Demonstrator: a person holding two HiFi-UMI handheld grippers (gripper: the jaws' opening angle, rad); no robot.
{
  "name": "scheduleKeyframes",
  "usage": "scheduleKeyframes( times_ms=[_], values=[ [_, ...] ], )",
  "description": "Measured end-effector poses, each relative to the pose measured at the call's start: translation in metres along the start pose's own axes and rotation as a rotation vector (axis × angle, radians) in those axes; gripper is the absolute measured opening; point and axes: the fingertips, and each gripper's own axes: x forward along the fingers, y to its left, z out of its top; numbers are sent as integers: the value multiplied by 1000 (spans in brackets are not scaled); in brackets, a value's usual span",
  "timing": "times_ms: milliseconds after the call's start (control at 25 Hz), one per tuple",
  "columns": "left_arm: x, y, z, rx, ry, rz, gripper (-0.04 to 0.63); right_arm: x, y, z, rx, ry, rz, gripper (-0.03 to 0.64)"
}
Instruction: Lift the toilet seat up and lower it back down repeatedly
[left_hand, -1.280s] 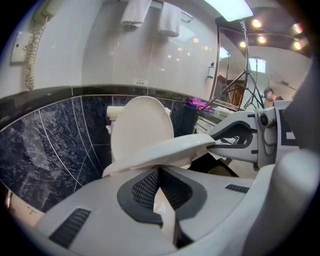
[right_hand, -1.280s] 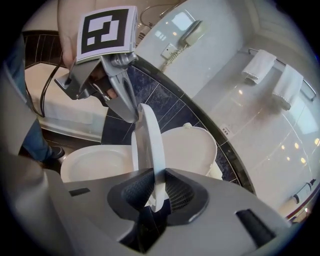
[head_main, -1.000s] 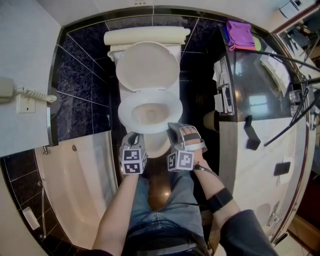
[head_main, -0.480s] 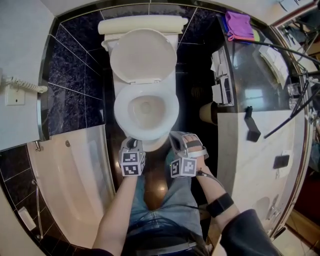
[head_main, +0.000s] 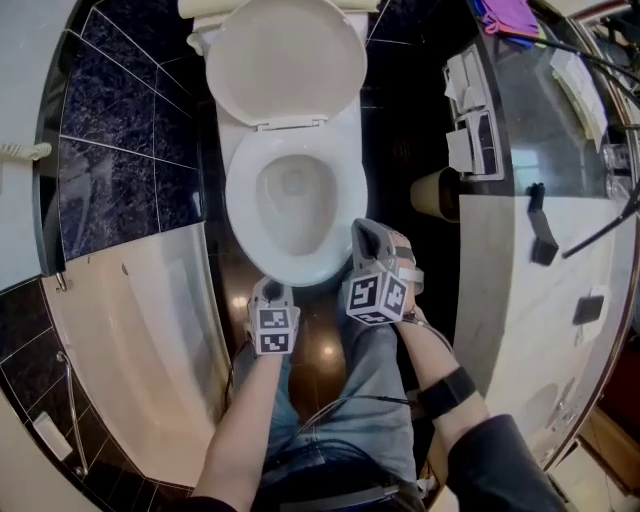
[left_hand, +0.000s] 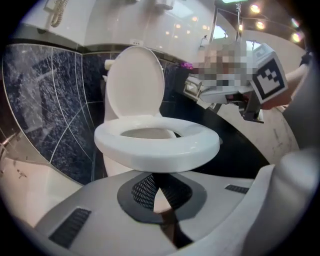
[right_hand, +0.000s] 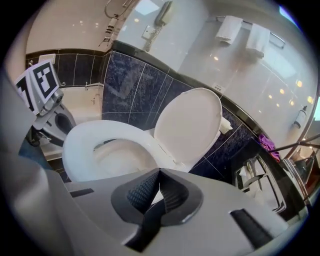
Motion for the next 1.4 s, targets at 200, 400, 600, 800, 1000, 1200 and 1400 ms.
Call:
scheduleKeyframes(
  times_ms=[200, 400, 600, 800, 1000, 1200, 1400],
  values=[
    [29, 0, -46, 14, 36, -14, 0, 31, 23, -23, 41, 19, 5, 17],
    [55, 2, -87, 37, 89, -27, 0, 48, 44, -46, 72, 50, 11, 18],
    [68, 3, -123, 8, 162, -18, 0, 58, 47, -58, 104, 71, -5, 18],
    [67, 8, -141, -20, 187, -12, 0, 60, 45, -59, 115, 74, -15, 18],
    [51, 22, -111, -10, 145, 6, 0, 53, 40, -52, 133, 85, -18, 18],
    [8, 28, -39, 19, 59, 26, 0, 23, 27, -24, 178, 70, -9, 18],
    [-62, 31, 59, 56, -55, 39, 0, -32, -11, 29, 258, 30, -12, 18]
  ],
)
